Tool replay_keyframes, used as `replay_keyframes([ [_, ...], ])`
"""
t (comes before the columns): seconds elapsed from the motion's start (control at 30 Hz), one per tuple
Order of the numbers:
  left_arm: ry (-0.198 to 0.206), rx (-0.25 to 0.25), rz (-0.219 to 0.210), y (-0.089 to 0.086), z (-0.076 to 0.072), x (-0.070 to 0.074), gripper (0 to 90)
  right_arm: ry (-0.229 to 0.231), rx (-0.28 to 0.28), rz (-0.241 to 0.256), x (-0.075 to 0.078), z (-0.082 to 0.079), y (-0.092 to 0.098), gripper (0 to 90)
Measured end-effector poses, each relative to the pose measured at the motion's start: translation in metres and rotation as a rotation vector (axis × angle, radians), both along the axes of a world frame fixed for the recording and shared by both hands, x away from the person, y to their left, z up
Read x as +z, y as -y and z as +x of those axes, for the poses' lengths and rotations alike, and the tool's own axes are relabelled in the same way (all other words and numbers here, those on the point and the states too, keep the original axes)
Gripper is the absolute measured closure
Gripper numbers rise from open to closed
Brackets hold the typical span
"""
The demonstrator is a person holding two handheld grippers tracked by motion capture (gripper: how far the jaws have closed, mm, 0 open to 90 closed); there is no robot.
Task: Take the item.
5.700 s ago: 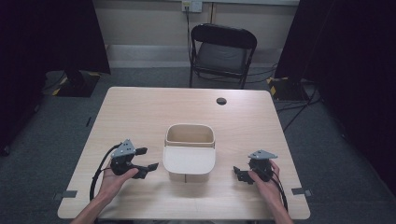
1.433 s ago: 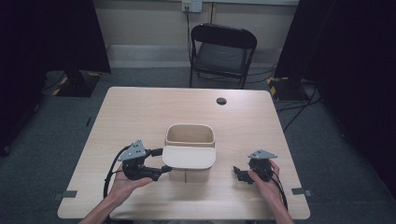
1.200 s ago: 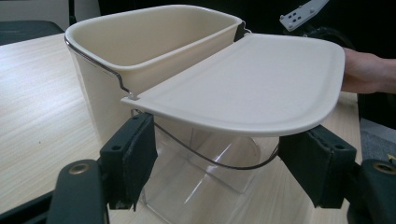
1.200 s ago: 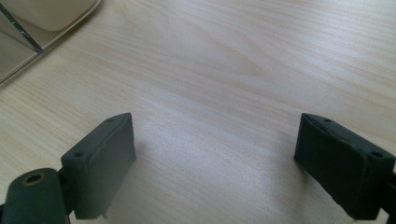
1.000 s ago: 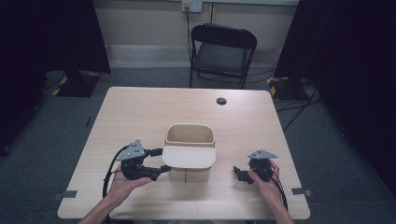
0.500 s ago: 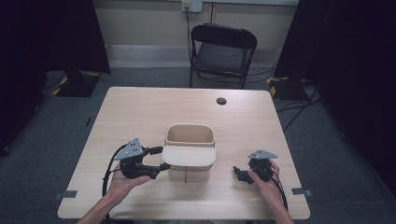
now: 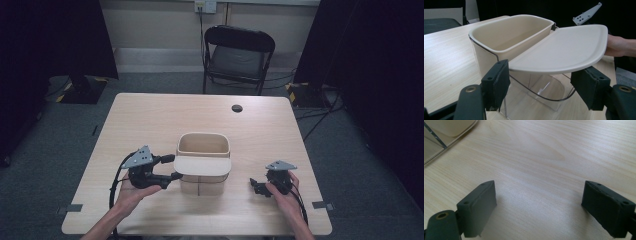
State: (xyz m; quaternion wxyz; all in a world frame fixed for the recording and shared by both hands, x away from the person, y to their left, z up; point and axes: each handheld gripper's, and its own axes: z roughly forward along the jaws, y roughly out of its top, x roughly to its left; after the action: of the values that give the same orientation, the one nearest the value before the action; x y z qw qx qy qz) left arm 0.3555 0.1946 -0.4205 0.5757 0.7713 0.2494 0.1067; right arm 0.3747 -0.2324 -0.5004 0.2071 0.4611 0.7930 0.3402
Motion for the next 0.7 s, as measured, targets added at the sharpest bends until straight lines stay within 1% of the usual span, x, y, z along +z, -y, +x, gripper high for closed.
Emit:
replay_keyframes([
  [0.1, -0.001, 0.001, -0.007, 0.0006, 0.0005, 0.0005, 31.0, 0.0, 0.0, 0.0, 0.0, 0.0, 0.0, 11.4],
  [0.13, 0.0, 0.003, 0.009, 0.0001, 0.0007, 0.0022, 31.0, 0.0, 0.0, 0.0, 0.0, 0.0, 0.0, 11.4],
  [0.17, 0.0, -0.004, -0.004, 0.0003, 0.0011, 0.0024, 31.0, 0.001, 0.0, -0.001, 0.0, 0.0001, 0.0, 11.4],
  [0.2, -0.002, -0.005, -0.008, 0.0006, 0.001, 0.0029, 31.0, 0.001, -0.001, 0.0, 0.0, 0.0001, -0.0001, 11.4],
  [0.33, -0.008, -0.011, -0.004, 0.0002, 0.0027, 0.0047, 30.4, 0.001, 0.0, 0.0, 0.0, 0.0001, -0.0001, 11.4],
  [0.43, -0.013, -0.014, -0.016, -0.0002, 0.0036, 0.0048, 30.6, 0.001, 0.0, 0.0, -0.0001, 0.0001, 0.0, 11.4],
  [0.63, -0.011, -0.012, -0.015, -0.0002, 0.0042, 0.0046, 30.2, 0.001, -0.001, 0.0, 0.0, 0.0001, -0.0001, 11.4],
  [0.7, -0.019, -0.014, -0.017, -0.0006, 0.0043, 0.0042, 30.1, 0.001, 0.0, 0.0, -0.0001, 0.0001, -0.0001, 11.4],
])
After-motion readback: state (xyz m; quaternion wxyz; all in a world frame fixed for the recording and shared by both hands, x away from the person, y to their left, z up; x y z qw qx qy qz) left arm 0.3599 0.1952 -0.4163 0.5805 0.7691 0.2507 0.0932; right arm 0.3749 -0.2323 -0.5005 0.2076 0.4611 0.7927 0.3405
